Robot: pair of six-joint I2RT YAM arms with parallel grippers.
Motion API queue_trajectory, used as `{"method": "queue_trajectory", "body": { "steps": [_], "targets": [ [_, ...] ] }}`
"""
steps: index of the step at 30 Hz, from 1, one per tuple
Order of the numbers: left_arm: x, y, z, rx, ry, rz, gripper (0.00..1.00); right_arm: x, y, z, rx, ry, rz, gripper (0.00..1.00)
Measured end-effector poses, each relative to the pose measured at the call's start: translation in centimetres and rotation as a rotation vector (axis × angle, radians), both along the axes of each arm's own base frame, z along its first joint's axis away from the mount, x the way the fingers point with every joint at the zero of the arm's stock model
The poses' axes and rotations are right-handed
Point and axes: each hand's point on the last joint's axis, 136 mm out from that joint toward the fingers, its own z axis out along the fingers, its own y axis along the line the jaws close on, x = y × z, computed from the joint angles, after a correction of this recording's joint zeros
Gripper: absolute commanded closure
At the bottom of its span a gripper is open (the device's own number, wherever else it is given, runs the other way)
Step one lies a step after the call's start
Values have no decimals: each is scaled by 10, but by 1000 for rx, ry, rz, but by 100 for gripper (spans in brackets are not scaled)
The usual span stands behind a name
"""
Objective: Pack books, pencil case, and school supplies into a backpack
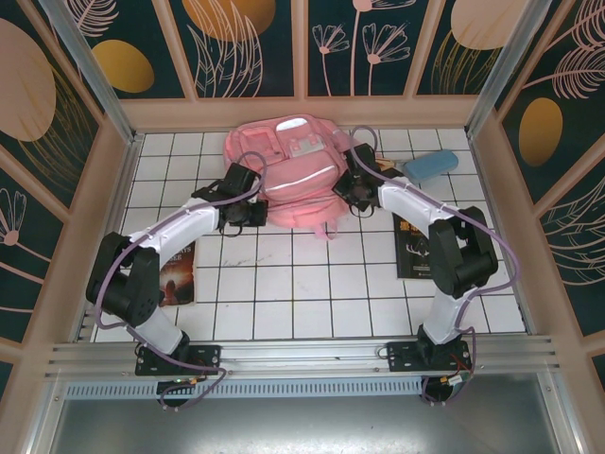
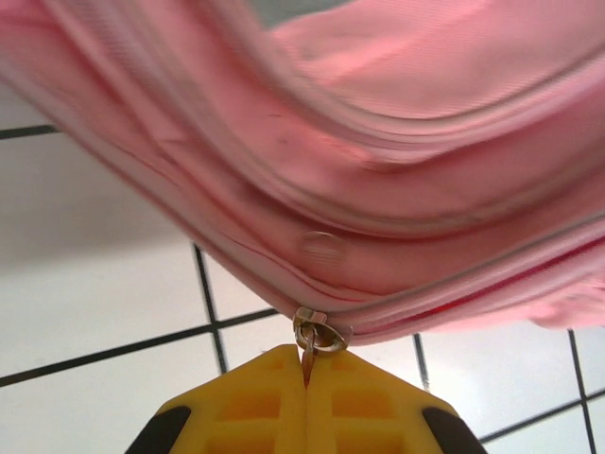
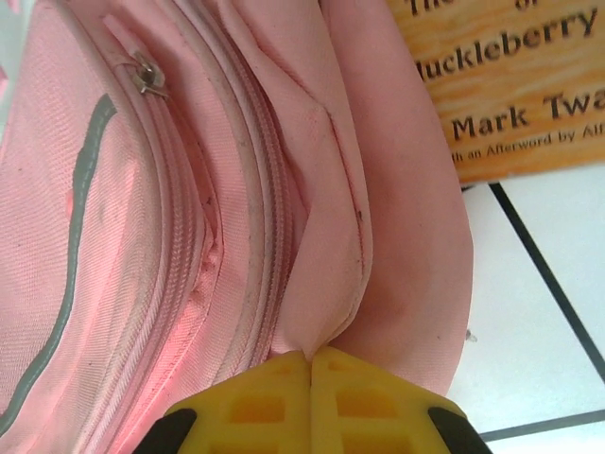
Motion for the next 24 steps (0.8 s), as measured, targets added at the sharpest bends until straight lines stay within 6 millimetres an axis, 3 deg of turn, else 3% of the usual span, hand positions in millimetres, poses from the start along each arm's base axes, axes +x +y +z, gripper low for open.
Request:
{"method": "queue_trajectory", "body": {
  "steps": [6,10,14,15,16,19,20,24],
  "targets": [
    [21,12,-8,30,5,66,100,4,5,6,3,-38,59,100],
    [47,33,-27,90,19,163,100,6,0,4,-16,-45,72,100],
    [57,50,-36,96,29,225,100,6,0,3,-23,-53,89,100],
    [59,52,-35,93,27,230,94,7,1,4,-19,-57,96,100],
    [60,52,-34,89,24,232,84,7,3,5,-18,-63,110,96],
    [63,55,-31,82,19,256,53,9,5,8,-7,-78,138,52],
    [64,59,-29,82,15,271,45,12,3,10,-9,-91,138,43],
    [60,83,-9,76,-13,361,22,16,-11,26,-17,-151,138,26]
  ]
}}
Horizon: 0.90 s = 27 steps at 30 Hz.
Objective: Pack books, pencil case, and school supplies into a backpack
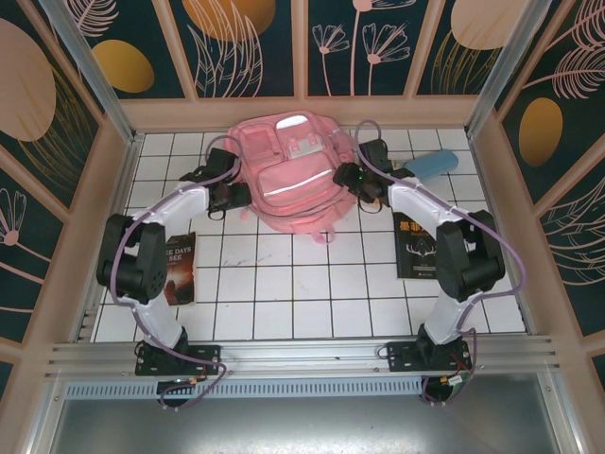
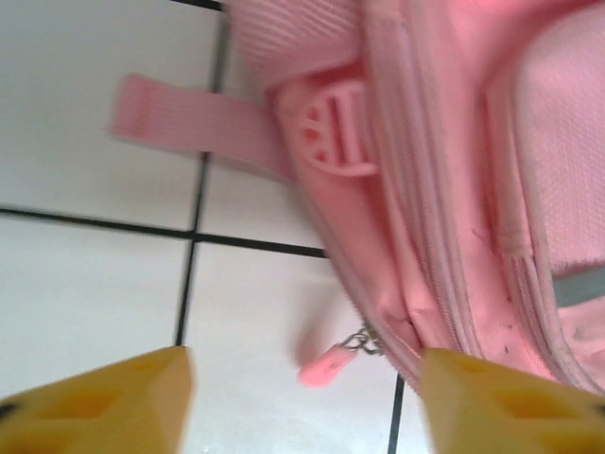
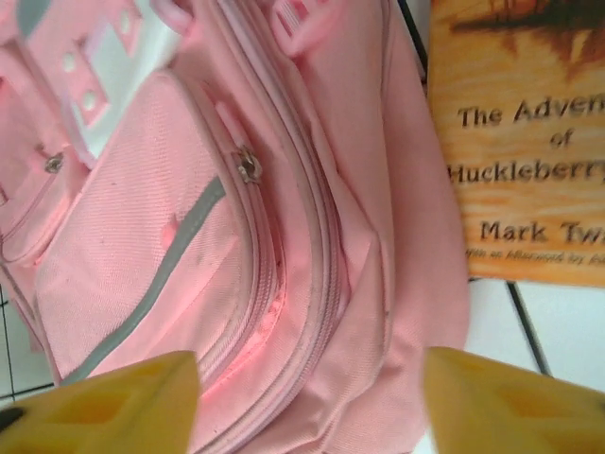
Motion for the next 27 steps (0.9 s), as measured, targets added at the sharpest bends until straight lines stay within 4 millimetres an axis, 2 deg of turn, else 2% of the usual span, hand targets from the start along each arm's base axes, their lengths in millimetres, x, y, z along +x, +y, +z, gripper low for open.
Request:
{"method": "queue_trajectory", "body": {
  "steps": [3,6,9,11,14,18,23,27],
  "targets": [
    [-16,25,20,10,-29,85,11,-2,-3,21,0,-59,17,20],
    [-37,55,26,22,-25,187,9,-1,0,39,8,-115,38,13],
    [-68,85,7,52,36,306,8,-1,5,46,9,-143,58,12],
    [-89,95,-12,70,98,353,7,-4,10,46,8,-144,75,11],
    [-119,96,-40,70,199,385,7,-8,19,47,14,-144,103,11],
    [-140,88,-62,16,274,396,9,-10,27,48,19,-150,123,11],
    [-134,73,-63,-82,265,389,12,-10,27,47,20,-149,125,13],
    [-120,45,-57,-200,227,354,12,-10,27,47,20,-150,126,14]
  ]
}}
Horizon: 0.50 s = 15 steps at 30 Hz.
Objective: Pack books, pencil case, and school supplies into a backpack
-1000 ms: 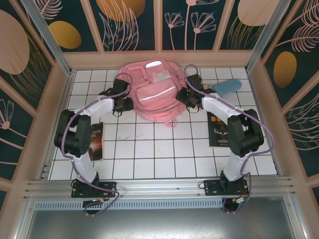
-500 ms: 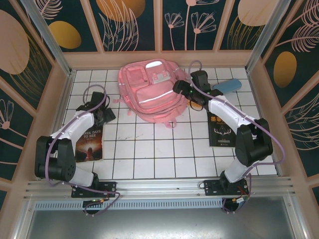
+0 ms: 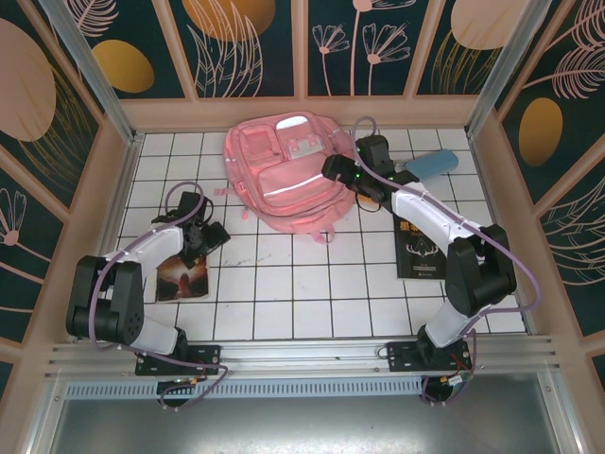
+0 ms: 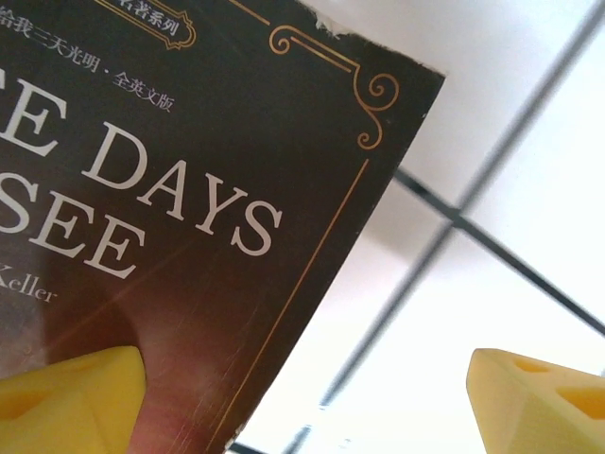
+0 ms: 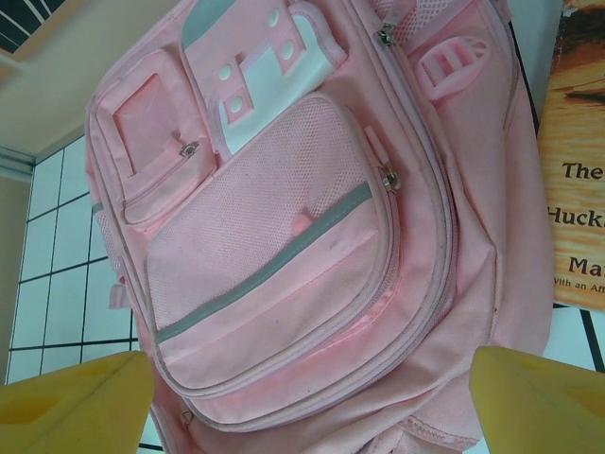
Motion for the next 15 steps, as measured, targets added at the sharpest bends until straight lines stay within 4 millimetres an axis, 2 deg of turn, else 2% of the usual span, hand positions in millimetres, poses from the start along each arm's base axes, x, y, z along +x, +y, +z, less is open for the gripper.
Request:
{"method": "queue_trajectory", "body": {
  "steps": [8,11,14,15],
  "targets": [
    [31,-88,18,-296,-92,-122,12,1,3,2,11,-9,14,16],
    [45,-97,36,-314,-132,-153,10,-1,6,2,12,-10,28,19],
    [66,-90,61,-265,-195,-167,10,-7,20,2,-2,-19,69,21],
    [72,-82,68,-245,-219,-162,10,-11,29,1,-10,-22,93,23]
  ]
}}
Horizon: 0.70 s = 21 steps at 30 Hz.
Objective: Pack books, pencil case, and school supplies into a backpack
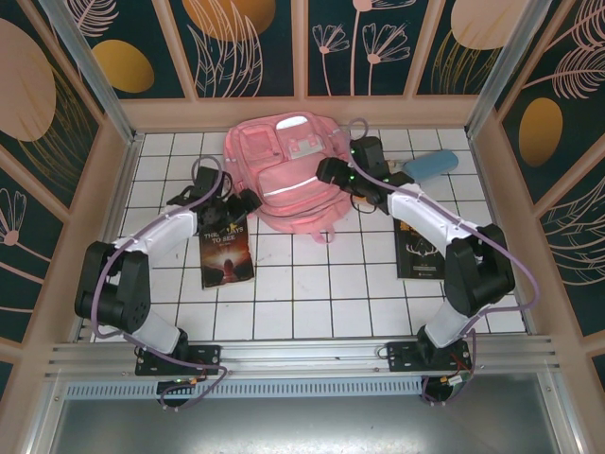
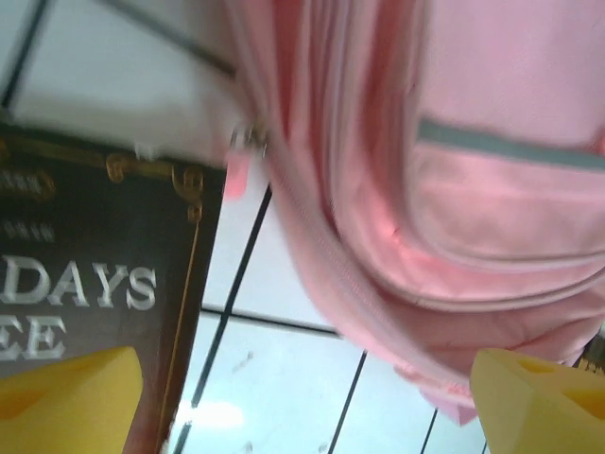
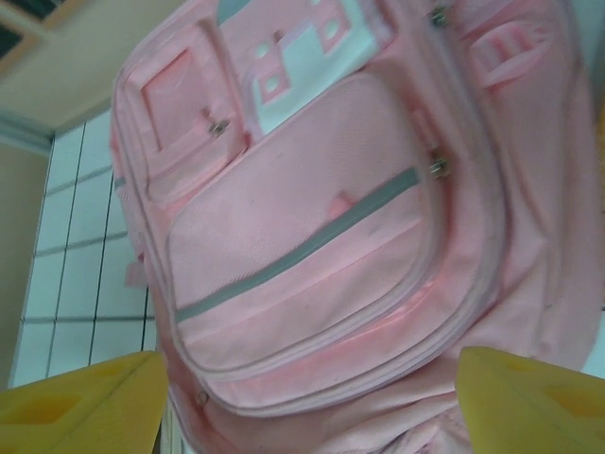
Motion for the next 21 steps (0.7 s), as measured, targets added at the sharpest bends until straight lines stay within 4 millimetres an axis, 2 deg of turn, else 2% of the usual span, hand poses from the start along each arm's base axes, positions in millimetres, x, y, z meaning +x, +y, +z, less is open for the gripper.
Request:
{"method": "queue_trajectory", "body": {
  "steps": [2,4,7,9,11,14,21],
  "targets": [
    [2,23,4,36,-10,39,10,-10,25,-3,-15,1,65,28],
    [-2,56,-1,84,0,102,10,-25,61,-10,-29,8,156,33],
    [-21,97,-20,160,67,183,10,-45,110,-24,-36,29,278,38],
    [-37,113,-35,193,120,210,12,-59,136,-38,-44,60,350,42],
    [-53,122,-49,217,165,226,13,-70,157,-54,-67,91,405,42],
    [-75,126,-63,239,215,227,18,-76,178,-74,-109,125,449,45],
    [-85,119,-71,206,230,205,33,-79,206,-108,-206,155,508,51]
  ]
}}
